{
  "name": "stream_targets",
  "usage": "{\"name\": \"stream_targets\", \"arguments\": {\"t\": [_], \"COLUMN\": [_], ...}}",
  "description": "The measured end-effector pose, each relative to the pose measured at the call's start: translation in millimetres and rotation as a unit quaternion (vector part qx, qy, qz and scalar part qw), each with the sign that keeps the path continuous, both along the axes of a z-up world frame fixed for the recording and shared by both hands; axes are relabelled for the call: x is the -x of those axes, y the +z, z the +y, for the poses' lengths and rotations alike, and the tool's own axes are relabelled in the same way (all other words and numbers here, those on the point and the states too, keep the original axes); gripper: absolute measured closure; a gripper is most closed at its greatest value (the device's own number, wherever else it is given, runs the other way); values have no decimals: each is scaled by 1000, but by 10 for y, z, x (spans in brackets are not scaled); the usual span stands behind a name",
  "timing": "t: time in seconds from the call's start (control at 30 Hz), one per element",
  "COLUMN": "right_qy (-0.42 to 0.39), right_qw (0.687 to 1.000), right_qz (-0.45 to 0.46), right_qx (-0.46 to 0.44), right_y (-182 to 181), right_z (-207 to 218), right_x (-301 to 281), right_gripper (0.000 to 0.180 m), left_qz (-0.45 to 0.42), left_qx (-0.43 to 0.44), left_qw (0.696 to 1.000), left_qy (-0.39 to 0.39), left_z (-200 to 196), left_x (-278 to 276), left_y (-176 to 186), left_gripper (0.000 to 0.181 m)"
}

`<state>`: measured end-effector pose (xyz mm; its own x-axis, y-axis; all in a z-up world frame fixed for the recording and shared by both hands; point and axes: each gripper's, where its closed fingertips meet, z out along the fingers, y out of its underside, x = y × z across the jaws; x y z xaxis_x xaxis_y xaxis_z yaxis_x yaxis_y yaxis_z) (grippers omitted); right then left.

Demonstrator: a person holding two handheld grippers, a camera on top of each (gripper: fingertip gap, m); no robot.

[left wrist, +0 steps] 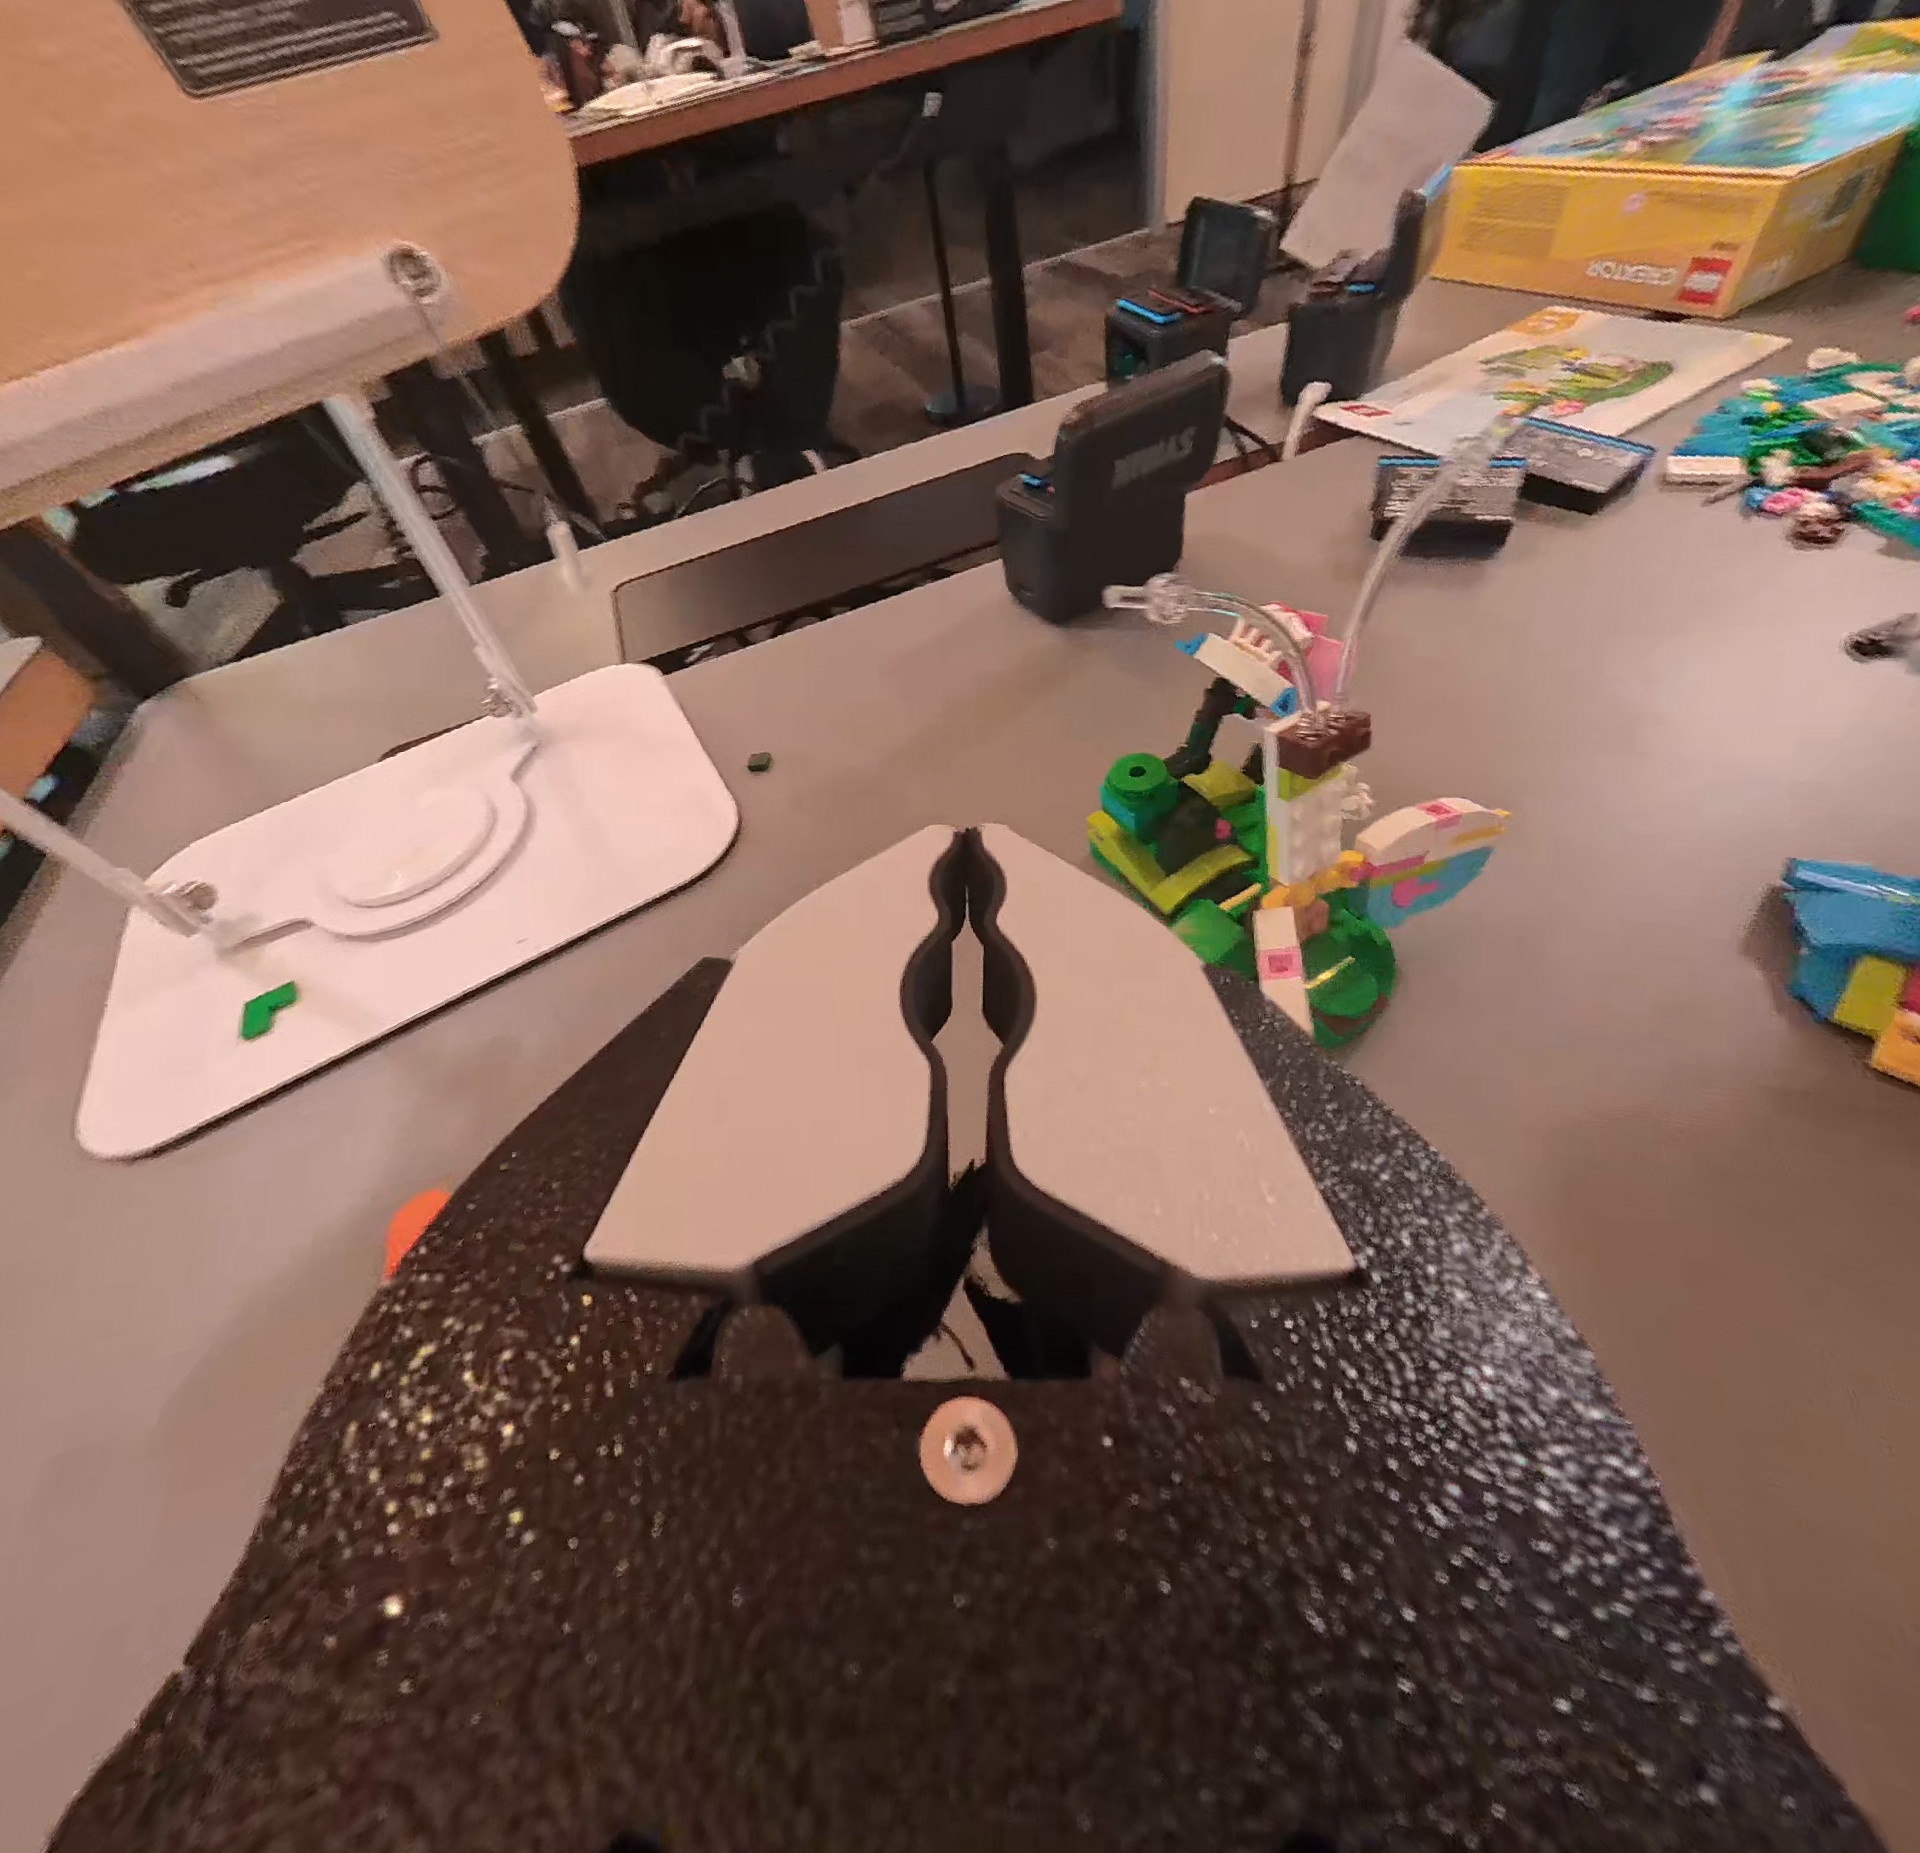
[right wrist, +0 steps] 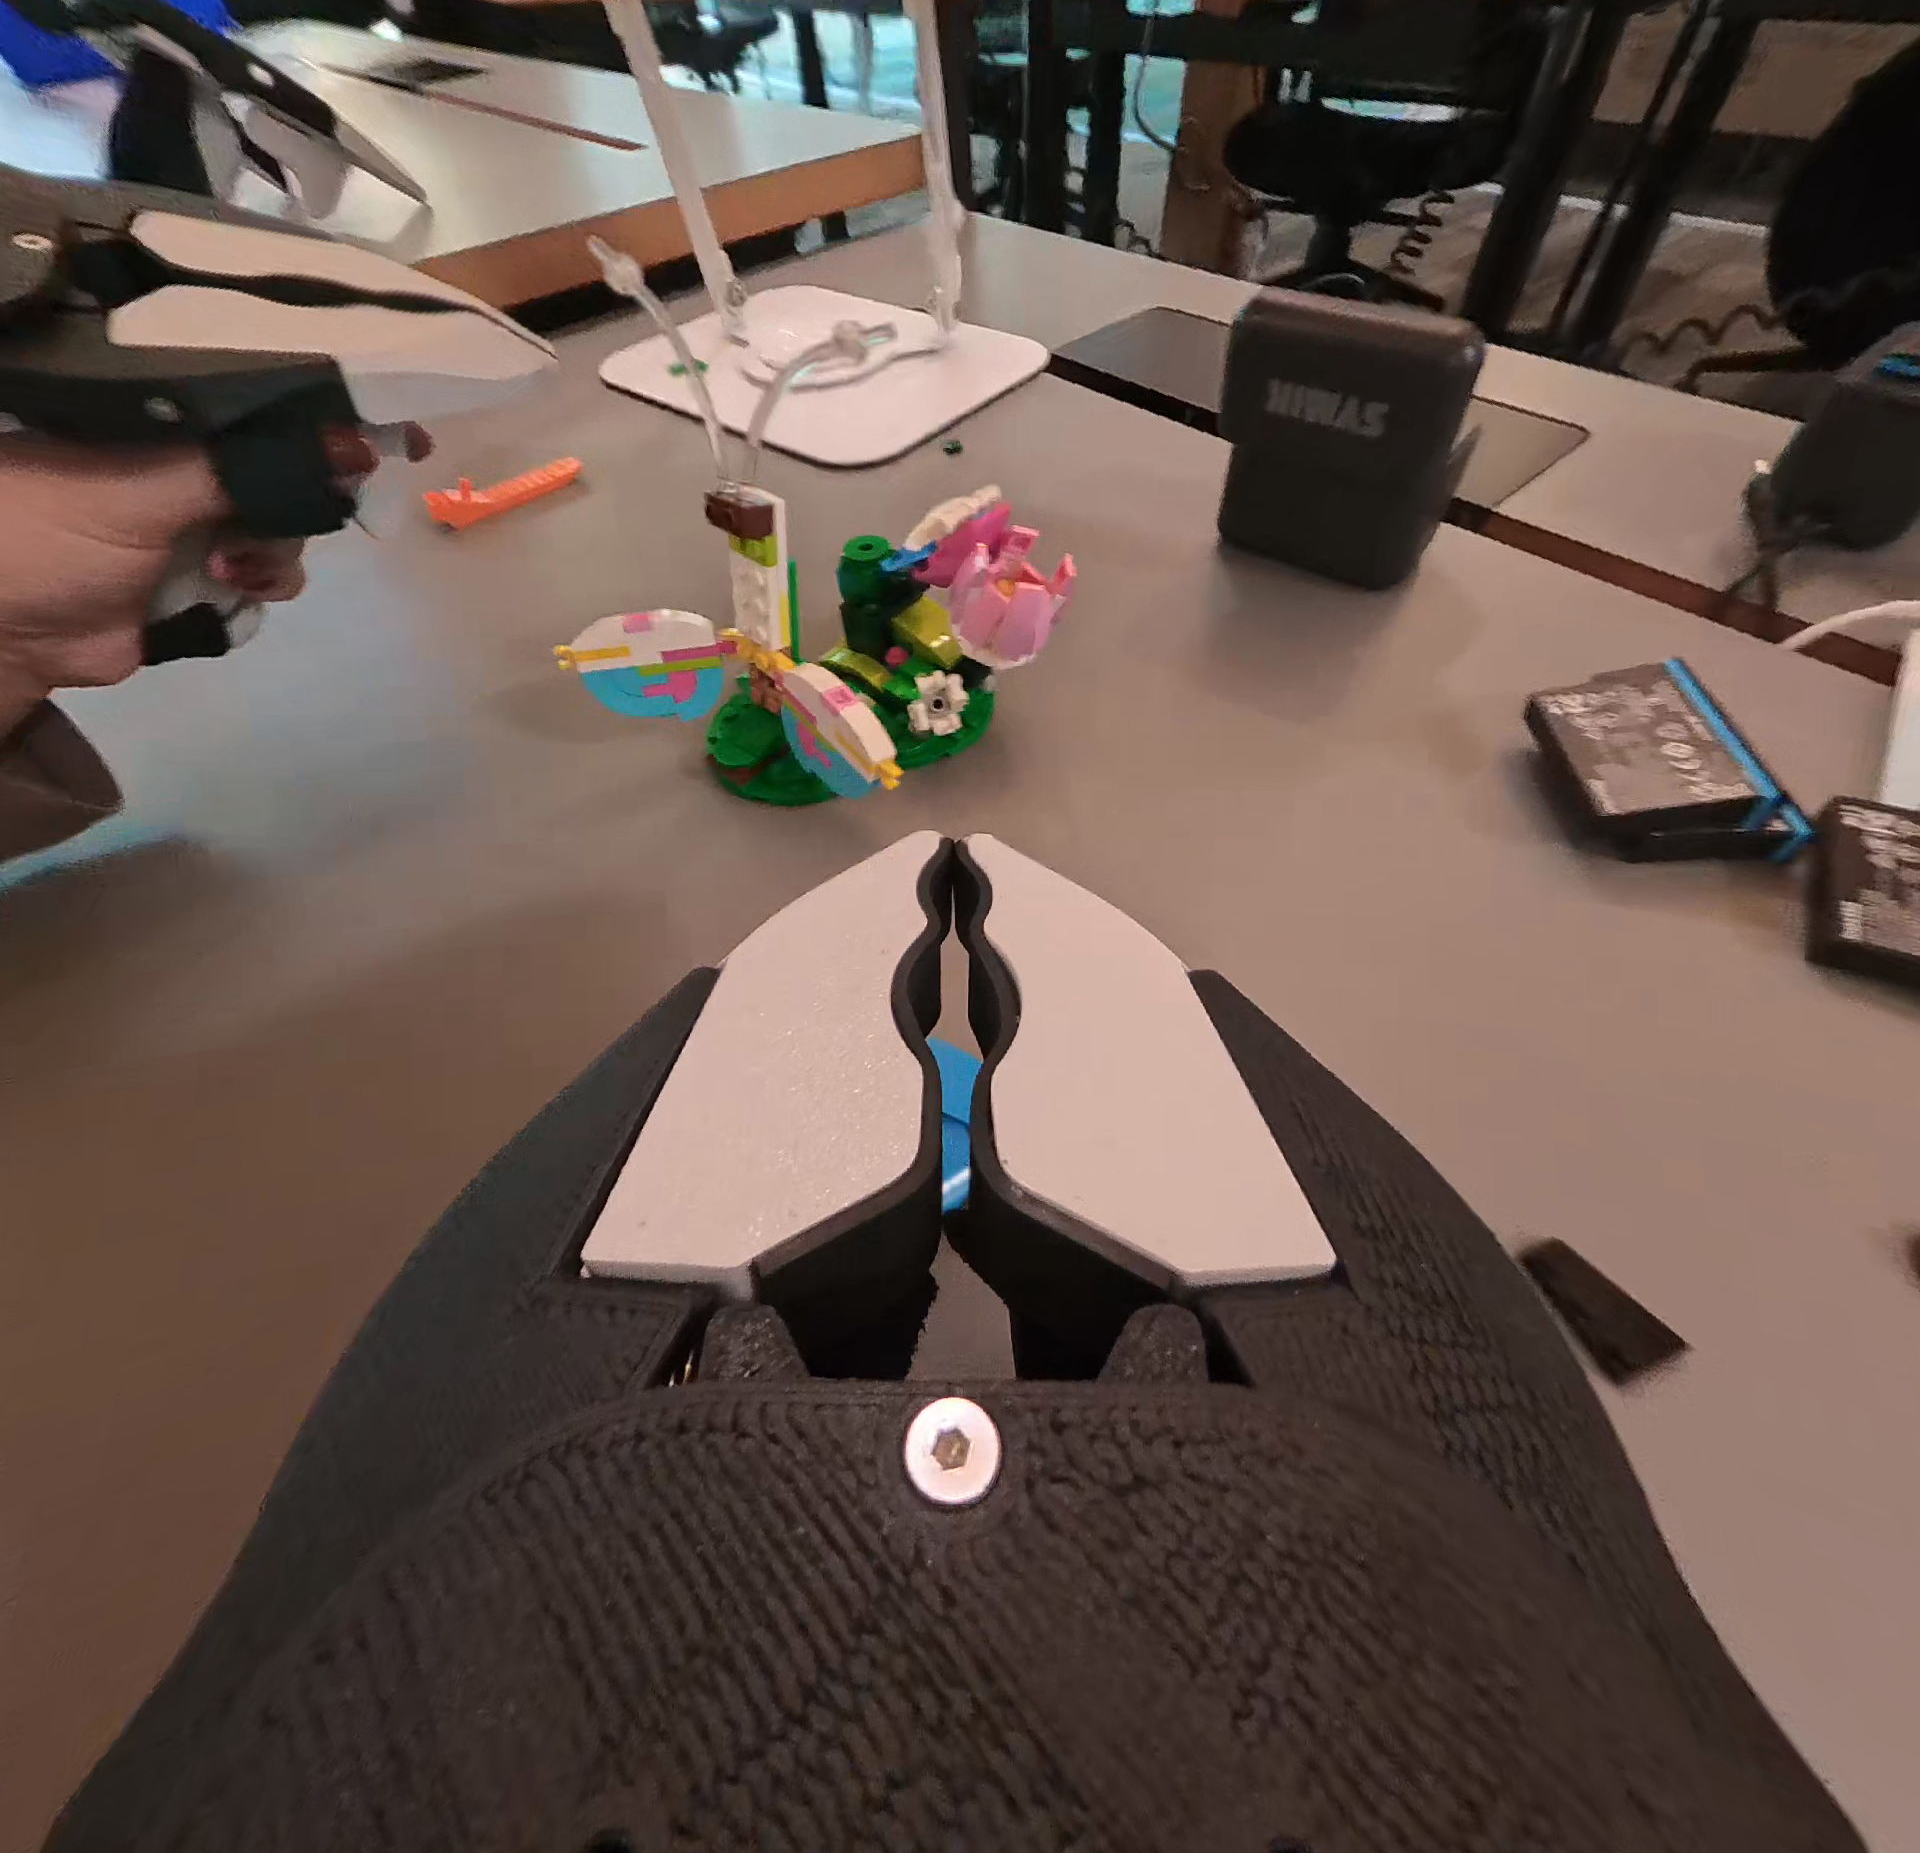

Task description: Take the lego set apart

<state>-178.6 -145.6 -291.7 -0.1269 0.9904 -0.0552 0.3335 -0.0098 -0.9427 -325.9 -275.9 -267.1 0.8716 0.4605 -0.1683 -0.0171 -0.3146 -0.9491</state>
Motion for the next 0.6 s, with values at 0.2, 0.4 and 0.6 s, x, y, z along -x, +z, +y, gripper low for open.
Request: {"name": "stream_targets", "arguments": {"t": [0.2, 0.4, 0.6], "right_qy": [30, 36, 18], "right_qw": [998, 998, 1000], "right_qz": [30, 6, -4], "right_qx": [37, 51, -12], "right_y": [36, -12, 41], "right_z": [-106, 17, 206], "right_x": [3, -96, -221], "right_gripper": [180, 180, 143], "left_qz": [7, 3, 34], "left_qx": [-79, -55, -20], "left_qw": [993, 987, 970], "left_qy": [-83, -153, -241], "left_z": [31, 227, 456], "left_x": [-247, -603, -1227], "left_y": [211, 84, -78], "left_gripper": [181, 181, 168]}}
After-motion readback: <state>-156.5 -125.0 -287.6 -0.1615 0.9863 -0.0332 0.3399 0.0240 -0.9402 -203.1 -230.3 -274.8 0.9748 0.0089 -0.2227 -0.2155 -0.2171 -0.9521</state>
